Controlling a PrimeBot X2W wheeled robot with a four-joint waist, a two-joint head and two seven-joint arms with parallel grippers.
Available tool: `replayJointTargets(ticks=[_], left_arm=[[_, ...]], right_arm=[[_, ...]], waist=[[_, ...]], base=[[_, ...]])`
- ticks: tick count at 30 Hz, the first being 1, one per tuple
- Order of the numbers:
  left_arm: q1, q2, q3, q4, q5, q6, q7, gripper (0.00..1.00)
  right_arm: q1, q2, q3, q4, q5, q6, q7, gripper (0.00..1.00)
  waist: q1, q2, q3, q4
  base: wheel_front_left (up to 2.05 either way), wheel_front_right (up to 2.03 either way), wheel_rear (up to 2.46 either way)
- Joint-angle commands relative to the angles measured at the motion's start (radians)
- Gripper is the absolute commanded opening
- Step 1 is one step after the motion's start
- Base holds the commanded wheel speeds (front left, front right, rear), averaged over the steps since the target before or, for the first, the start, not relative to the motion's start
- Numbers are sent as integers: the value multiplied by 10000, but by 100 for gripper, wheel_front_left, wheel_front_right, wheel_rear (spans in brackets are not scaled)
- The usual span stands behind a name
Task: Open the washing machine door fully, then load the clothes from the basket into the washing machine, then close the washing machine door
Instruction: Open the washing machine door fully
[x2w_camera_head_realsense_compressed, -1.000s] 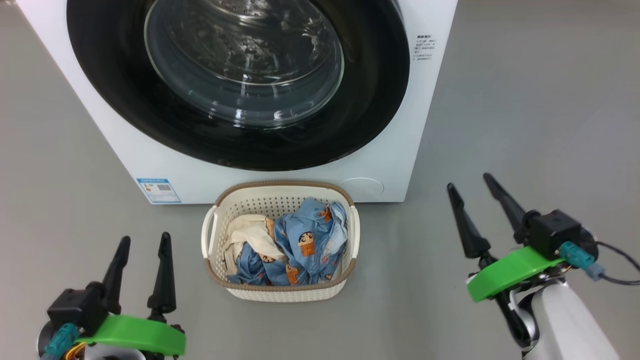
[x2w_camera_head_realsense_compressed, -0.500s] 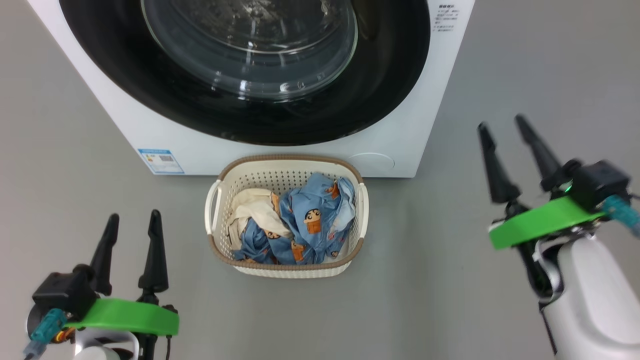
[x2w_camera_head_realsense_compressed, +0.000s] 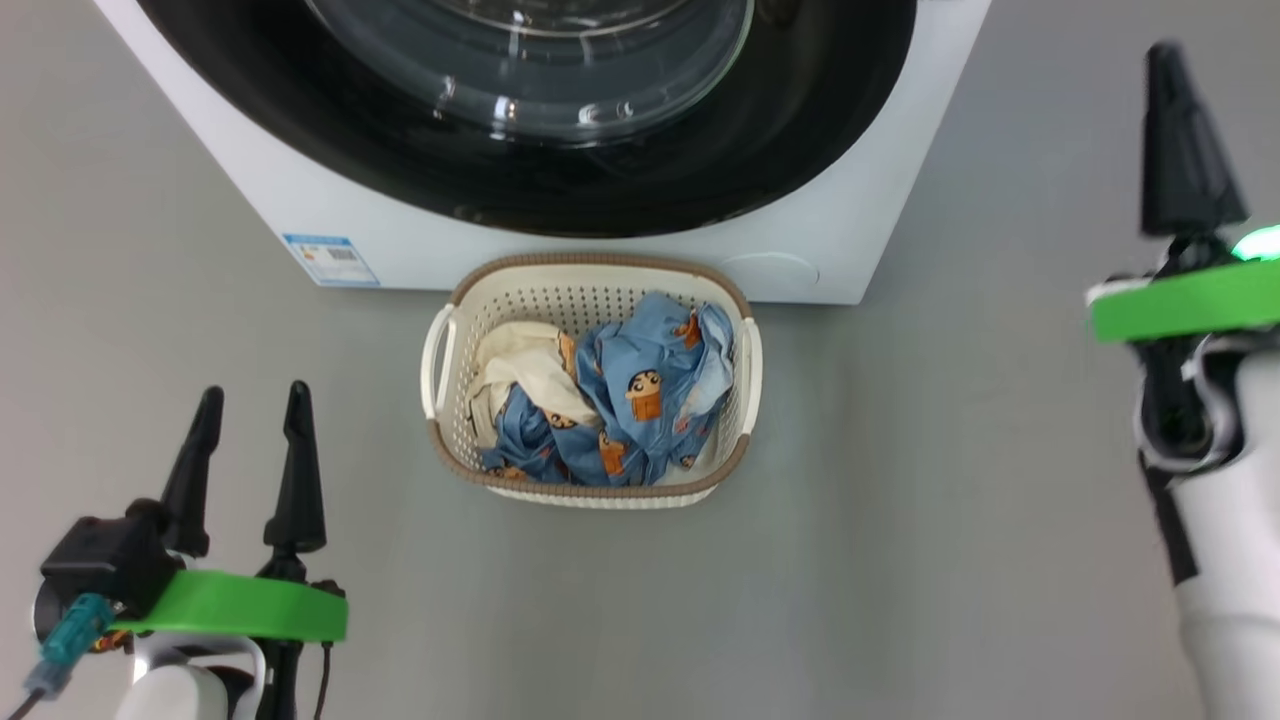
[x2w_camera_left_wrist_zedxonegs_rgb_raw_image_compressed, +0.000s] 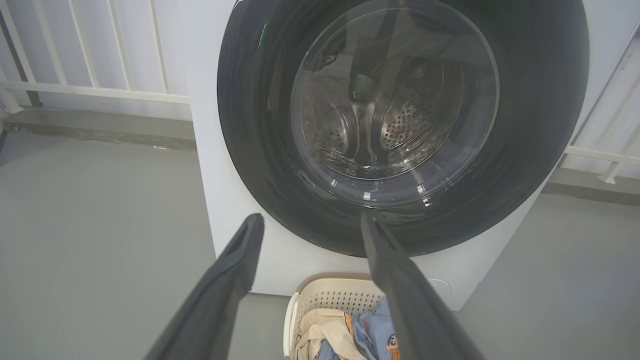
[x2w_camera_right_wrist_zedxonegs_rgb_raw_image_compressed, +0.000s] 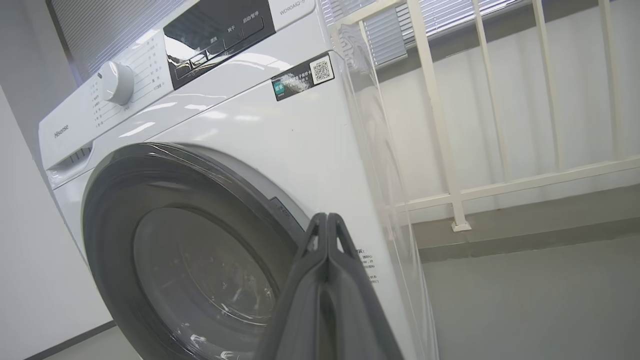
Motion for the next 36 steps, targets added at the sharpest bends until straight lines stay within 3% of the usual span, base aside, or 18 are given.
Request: replayJointTargets(ticks=[1, 8, 17, 23, 28, 36], left_arm=[[-358, 327, 326, -352, 27, -25, -63, 100], [-515, 263, 447, -724, 58, -25, -63, 100], [-823, 180, 465, -908, -3, -25, -63, 100], [-1014, 59, 445, -920, -96, -25, -63, 100], [-1143, -53, 331, -957, -188, -25, -63, 100], [-1188, -127, 304, -950, -254, -25, -63, 100]], right_arm=[[-398, -170, 133, -151, 292, 16, -46, 0], [-1591, -683, -63, 459, 2424, 16, -46, 0], [-3114, -1720, 739, 1303, 5768, 16, 767, 0], [-3955, -2305, 1168, 1825, 7571, 16, 2015, 0], [-4567, -2427, 1213, 2289, 9287, 16, 3689, 0], [-5397, -2698, 1378, 3111, 10139, 16, 5322, 0]], waist=[[0, -1, 307, 139], [0, -1, 1011, 312], [0, -1, 1744, 624], [0, -1, 2188, 890], [0, -1, 2402, 1099], [0, -1, 2595, 1379]], base=[[0, 0, 0], [0, 0, 0], [0, 0, 0], [0, 0, 0], [0, 0, 0], [0, 0, 0]])
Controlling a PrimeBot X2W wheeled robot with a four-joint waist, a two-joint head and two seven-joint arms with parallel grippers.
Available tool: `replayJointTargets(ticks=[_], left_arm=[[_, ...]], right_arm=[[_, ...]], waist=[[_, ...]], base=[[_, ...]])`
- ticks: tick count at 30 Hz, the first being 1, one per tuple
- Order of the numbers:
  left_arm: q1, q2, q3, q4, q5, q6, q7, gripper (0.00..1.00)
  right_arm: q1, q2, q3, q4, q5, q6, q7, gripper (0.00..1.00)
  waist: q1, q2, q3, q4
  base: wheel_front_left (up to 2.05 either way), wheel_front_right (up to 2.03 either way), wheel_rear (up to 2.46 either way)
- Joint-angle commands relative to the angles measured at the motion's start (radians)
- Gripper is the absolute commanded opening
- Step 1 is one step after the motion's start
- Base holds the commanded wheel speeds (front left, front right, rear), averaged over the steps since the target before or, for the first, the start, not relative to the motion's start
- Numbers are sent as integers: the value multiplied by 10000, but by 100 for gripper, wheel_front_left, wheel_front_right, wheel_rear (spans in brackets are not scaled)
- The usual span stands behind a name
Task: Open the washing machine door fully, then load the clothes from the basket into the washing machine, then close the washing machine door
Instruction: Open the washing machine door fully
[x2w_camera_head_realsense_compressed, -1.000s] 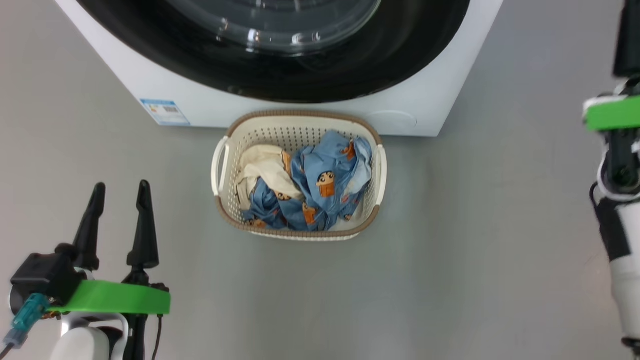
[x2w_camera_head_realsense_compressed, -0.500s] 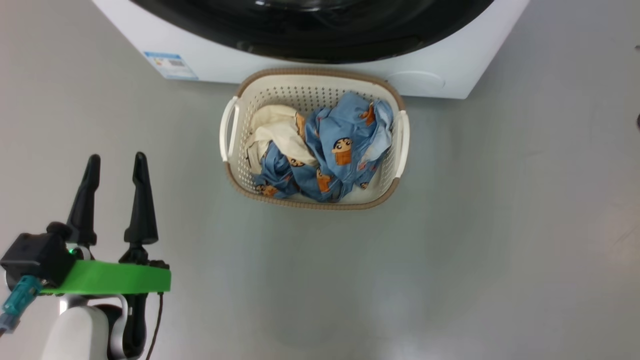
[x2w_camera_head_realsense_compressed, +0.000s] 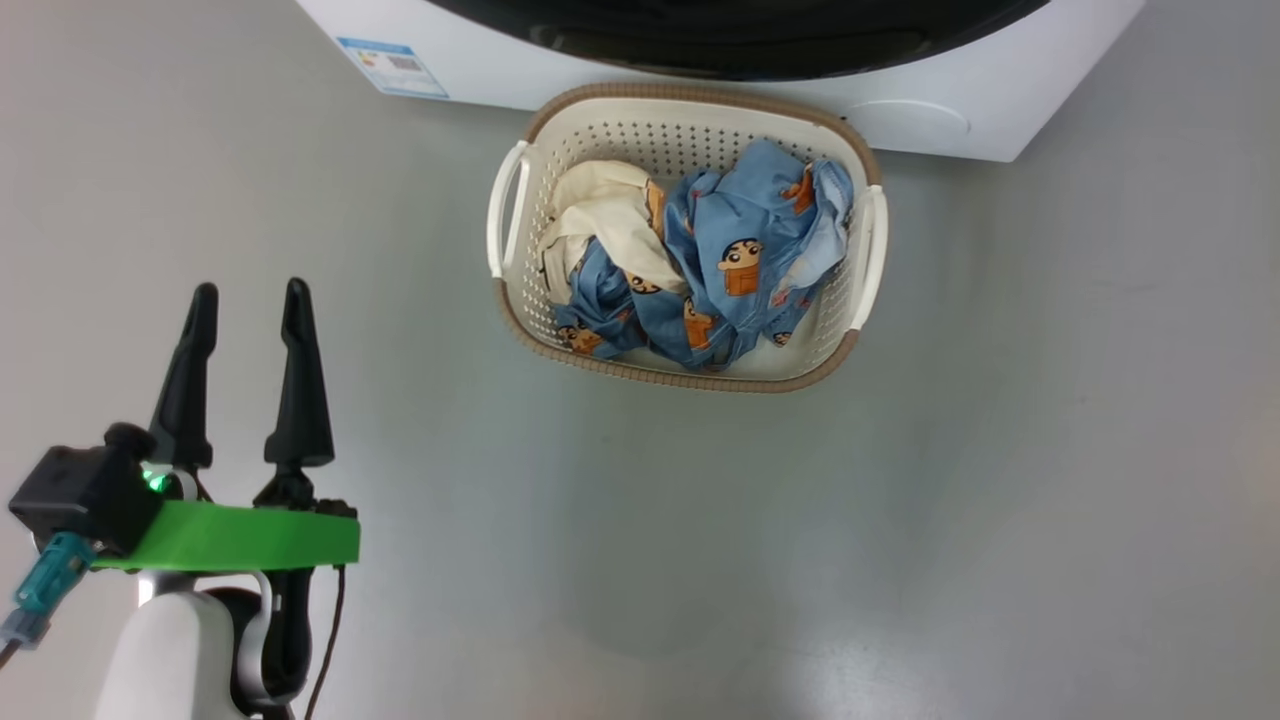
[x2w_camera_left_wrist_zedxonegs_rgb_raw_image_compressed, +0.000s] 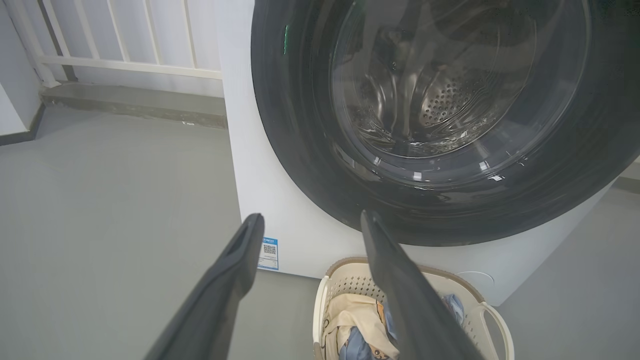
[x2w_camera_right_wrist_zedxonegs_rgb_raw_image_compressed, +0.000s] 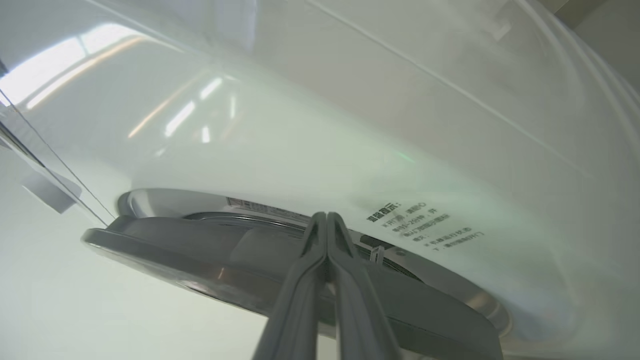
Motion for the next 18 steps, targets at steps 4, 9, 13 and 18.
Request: replayJointTargets(ticks=[4, 9, 13, 18], left_arm=[[-135, 183, 354, -197, -97, -25, -63, 100], [-157, 119, 308, -146, -118, -25, -63, 100], [-250, 62, 273, -165, -220, -25, -63, 100], [-288, -9, 305, -169, -268, -25, -63, 100]], right_arm=[[-522, -4, 335, 127, 306, 16, 828, 0], [-1040, 19, 557, 534, 356, 16, 1424, 0], [-1492, 54, 625, 957, 415, 16, 1750, 0], [-1912, 154, 868, 1537, 385, 16, 2267, 0]], waist=[[0, 0, 155, 160], [0, 0, 215, 261], [0, 0, 331, 399], [0, 0, 316, 516]], base=[[0, 0, 0], [0, 0, 0], [0, 0, 0], [0, 0, 0]])
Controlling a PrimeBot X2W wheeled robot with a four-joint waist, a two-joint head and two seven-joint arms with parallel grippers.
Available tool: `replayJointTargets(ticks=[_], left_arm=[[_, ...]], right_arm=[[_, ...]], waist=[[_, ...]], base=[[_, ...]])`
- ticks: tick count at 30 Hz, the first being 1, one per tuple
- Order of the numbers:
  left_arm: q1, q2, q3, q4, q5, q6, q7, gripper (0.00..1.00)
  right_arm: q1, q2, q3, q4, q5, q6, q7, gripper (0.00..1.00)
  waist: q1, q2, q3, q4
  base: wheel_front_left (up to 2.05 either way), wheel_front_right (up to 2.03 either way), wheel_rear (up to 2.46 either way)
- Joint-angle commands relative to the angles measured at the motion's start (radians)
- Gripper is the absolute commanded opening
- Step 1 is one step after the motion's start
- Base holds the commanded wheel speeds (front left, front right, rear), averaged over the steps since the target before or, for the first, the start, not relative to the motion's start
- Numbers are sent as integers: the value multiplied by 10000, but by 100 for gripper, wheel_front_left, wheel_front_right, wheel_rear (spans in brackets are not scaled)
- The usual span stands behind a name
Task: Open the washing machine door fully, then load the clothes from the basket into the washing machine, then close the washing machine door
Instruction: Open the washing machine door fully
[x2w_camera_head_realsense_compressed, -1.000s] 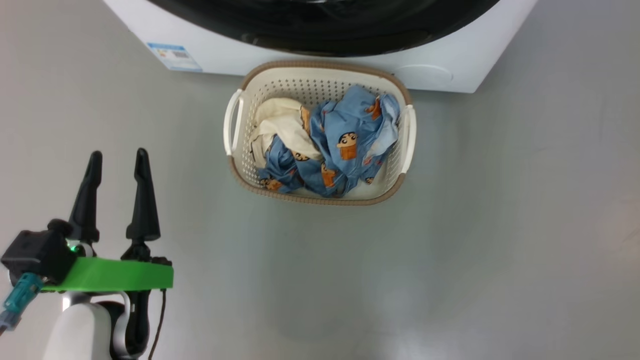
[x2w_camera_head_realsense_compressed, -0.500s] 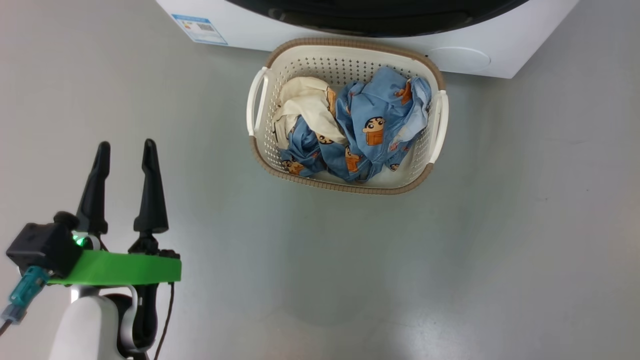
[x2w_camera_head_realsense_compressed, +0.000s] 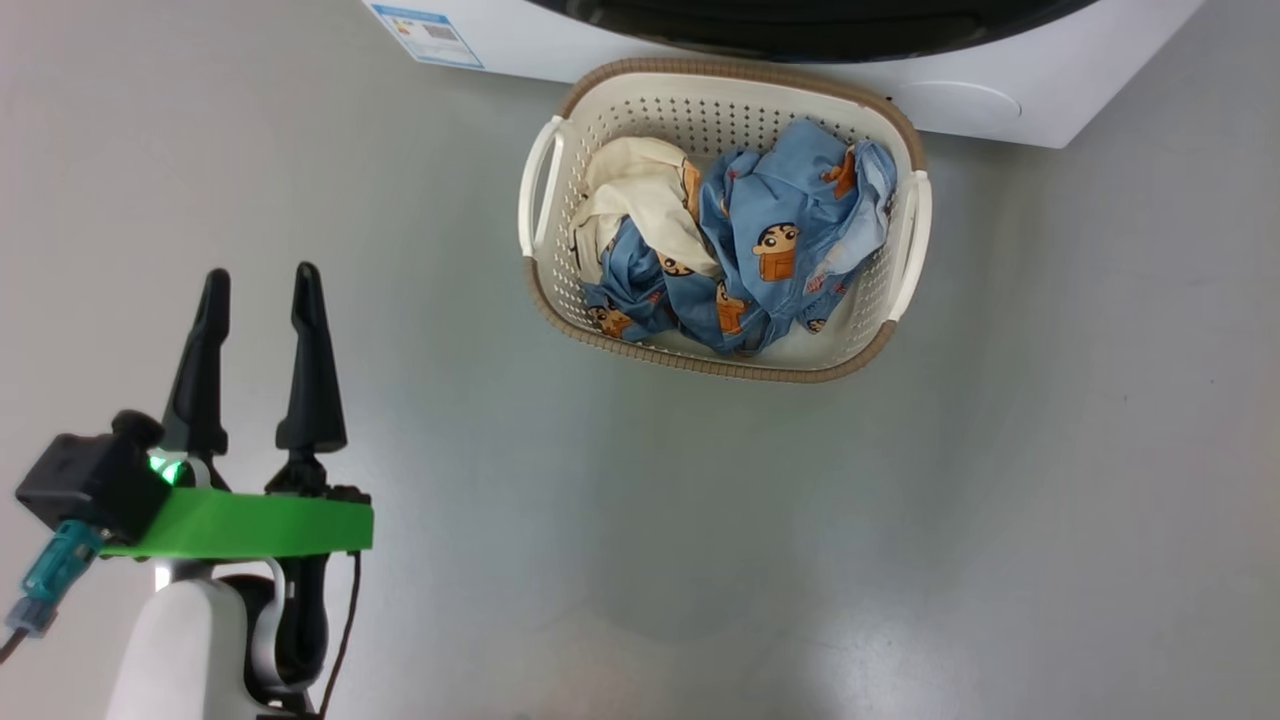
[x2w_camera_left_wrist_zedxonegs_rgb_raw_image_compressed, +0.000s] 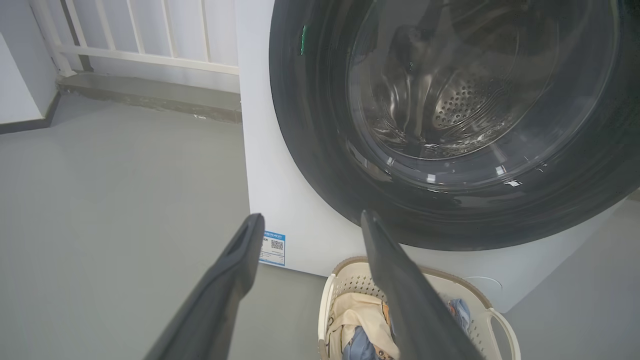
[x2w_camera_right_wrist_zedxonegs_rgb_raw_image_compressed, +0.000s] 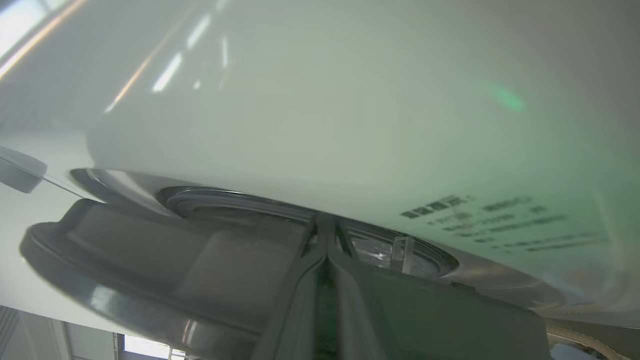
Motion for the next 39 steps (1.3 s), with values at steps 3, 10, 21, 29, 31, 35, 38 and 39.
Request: replayJointTargets(ticks=[3, 10, 21, 29, 31, 35, 38, 39], left_arm=[[-35, 231, 342, -171, -24, -25, -63, 100], [80, 209, 445, -129, 69, -25, -63, 100], [555, 234, 621, -148, 363, -25, -63, 100], [1126, 221, 594, -40, 464, -25, -63, 100], [1290, 243, 575, 30, 488, -25, -63, 100], [1548, 287, 546, 168, 551, -25, -63, 100], [1738, 311, 522, 264, 604, -25, -63, 100], [1797, 319, 511, 302, 620, -25, -63, 100]], right_arm=[[-126, 149, 283, 70, -40, 16, 459, 0], [86, 374, 539, 305, 45, 16, 1093, 0], [2270, 614, 875, -403, 465, 16, 2221, 0], [3657, 593, 878, -964, 833, 16, 2713, 0], [4024, 612, 887, -1118, 929, 16, 2825, 0], [4771, 667, 921, -1484, 1107, 16, 3024, 0], [5333, 707, 925, -1778, 1236, 16, 3106, 0], [5521, 725, 919, -1874, 1277, 16, 3113, 0]], waist=[[0, 0, -126, 85], [0, 0, -587, -27], [0, 0, -1989, -71], [0, 0, -2778, 57], [0, 0, -2998, 99], [0, 0, -3438, 236], [0, 0, -3772, 381], [0, 0, -3882, 443]], base=[[0, 0, 0], [0, 0, 0], [0, 0, 0], [0, 0, 0], [0, 0, 0], [0, 0, 0], [0, 0, 0], [0, 0, 0]])
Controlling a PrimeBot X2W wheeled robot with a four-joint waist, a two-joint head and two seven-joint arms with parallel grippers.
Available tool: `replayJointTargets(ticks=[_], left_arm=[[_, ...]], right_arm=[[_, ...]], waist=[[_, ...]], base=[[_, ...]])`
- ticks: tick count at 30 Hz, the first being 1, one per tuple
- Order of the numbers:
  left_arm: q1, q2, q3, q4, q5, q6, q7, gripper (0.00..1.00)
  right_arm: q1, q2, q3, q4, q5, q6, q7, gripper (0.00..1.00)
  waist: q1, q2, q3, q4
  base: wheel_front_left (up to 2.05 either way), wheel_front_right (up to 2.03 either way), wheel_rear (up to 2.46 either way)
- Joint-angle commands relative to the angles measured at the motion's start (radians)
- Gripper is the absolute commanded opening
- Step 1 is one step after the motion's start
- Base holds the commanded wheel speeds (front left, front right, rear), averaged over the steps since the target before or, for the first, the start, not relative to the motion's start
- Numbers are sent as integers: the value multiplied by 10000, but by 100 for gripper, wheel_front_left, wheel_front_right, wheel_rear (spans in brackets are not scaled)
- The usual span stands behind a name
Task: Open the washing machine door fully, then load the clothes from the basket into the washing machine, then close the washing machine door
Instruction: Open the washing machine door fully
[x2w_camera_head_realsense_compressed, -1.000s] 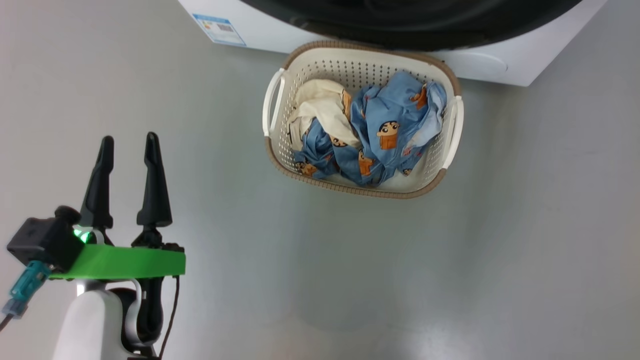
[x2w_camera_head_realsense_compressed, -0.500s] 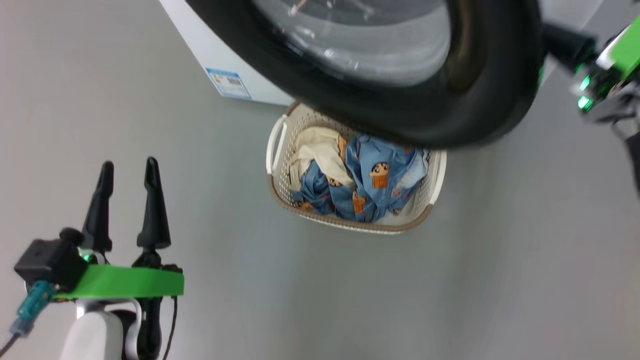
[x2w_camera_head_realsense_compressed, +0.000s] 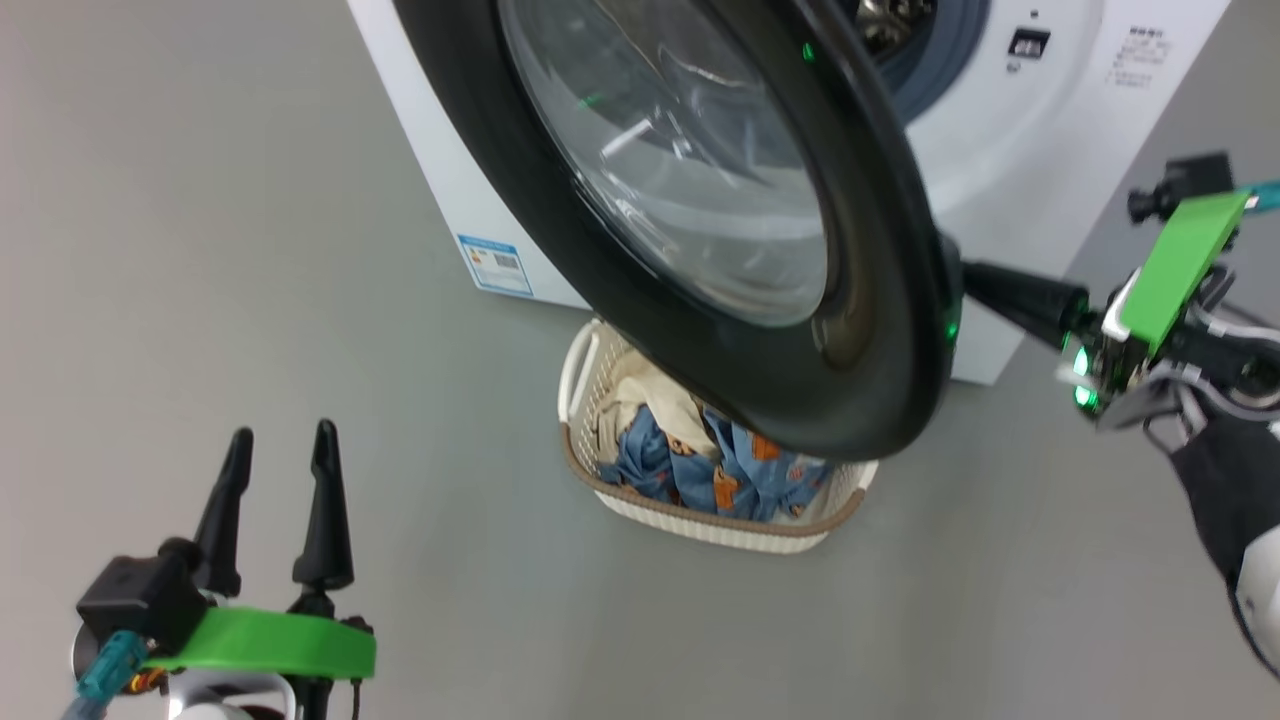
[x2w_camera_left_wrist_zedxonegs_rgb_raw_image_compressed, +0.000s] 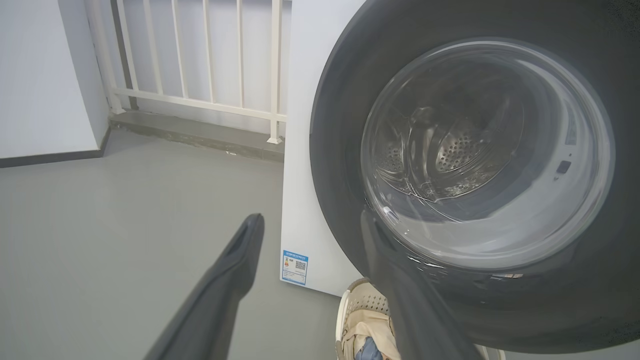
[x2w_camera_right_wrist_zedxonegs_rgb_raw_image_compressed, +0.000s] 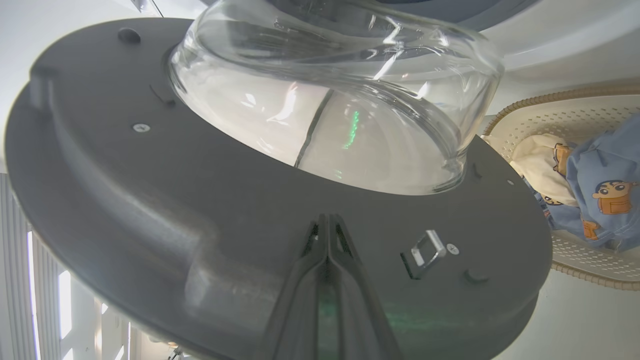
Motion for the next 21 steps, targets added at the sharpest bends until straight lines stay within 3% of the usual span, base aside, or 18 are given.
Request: replayJointTargets(ticks=[1, 11, 21], left_arm=[[46, 275, 297, -132, 125, -25, -63, 100], [362, 382, 183, 89, 176, -25, -63, 100], [404, 425, 168, 180, 145, -25, -63, 100]], right_arm=[[365, 106, 115, -452, 126, 17, 87, 0], [2010, 384, -40, -1443, 571, 17, 1, 0], [2493, 647, 271, -1868, 600, 17, 214, 0]], waist=[[0, 0, -512, 320], [0, 0, -1129, 1188], [0, 0, -1271, 1825]], base=[[0, 0, 0], [0, 0, 0], [0, 0, 0]])
